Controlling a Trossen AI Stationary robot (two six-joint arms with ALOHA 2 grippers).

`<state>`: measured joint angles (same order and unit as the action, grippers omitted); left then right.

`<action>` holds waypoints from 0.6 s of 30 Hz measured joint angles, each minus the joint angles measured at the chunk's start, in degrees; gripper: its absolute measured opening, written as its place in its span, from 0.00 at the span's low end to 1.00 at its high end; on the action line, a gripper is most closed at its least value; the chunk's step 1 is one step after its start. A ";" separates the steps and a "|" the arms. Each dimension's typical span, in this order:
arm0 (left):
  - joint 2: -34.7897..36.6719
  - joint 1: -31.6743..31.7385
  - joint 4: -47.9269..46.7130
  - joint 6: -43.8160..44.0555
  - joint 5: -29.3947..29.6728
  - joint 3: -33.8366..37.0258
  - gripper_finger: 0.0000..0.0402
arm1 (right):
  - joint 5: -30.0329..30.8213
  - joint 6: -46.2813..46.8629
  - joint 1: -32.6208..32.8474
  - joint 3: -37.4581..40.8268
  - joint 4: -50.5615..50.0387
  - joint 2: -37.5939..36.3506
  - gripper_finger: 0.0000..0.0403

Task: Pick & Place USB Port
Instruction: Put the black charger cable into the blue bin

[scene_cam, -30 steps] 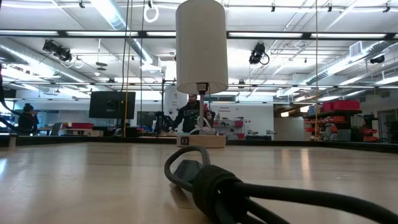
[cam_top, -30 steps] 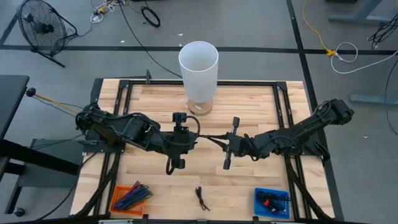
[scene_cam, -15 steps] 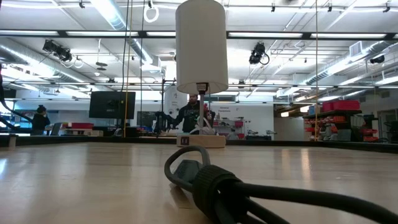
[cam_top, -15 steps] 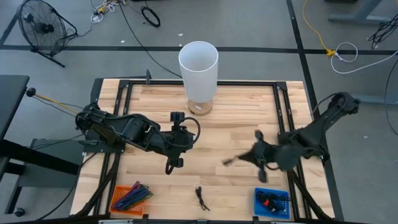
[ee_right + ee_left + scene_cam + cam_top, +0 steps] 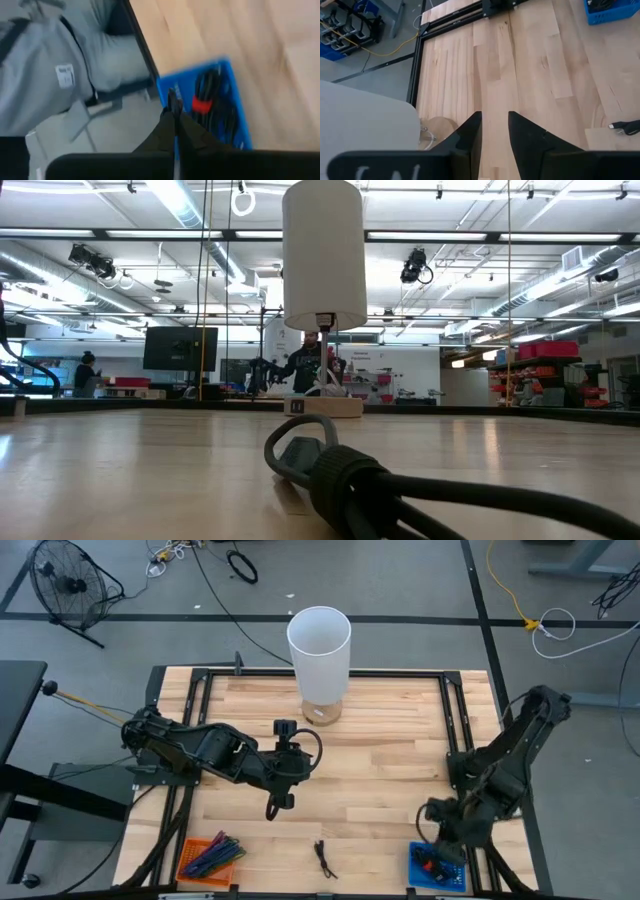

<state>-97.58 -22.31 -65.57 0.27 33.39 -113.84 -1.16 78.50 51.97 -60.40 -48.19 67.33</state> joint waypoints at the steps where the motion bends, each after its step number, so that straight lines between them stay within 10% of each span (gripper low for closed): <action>1: 0.00 0.00 -0.08 0.01 0.00 0.00 0.25 | -1.12 2.35 0.92 0.00 -0.15 0.70 0.00; 18: 0.00 0.00 -0.82 0.09 -0.02 0.00 0.25 | -2.92 20.65 9.81 0.00 -3.87 7.92 0.00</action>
<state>-97.58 -22.31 -66.39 0.36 33.36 -113.84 -4.09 99.15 61.78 -60.40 -52.06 75.25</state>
